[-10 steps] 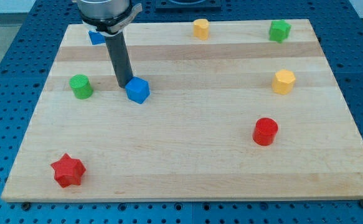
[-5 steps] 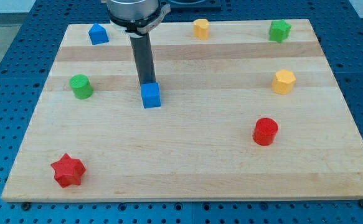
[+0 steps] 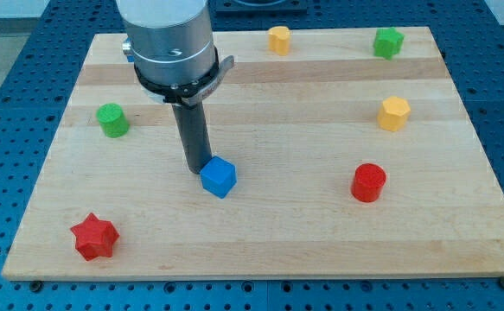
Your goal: Slide the blue cube toward bottom center
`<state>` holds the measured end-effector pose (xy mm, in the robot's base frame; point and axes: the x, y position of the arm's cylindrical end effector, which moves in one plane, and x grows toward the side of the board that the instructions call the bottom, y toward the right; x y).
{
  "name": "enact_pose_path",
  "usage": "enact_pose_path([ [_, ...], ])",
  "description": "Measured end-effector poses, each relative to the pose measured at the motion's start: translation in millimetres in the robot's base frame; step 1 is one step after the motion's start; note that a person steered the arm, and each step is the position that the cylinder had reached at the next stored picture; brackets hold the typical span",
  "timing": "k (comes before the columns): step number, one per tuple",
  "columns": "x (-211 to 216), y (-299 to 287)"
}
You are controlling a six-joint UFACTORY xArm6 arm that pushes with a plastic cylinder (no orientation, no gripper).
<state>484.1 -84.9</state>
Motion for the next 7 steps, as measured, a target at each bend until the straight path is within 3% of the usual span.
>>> enact_pose_path([
  [2, 20.3, 1.7],
  [7, 10.8, 46.6],
])
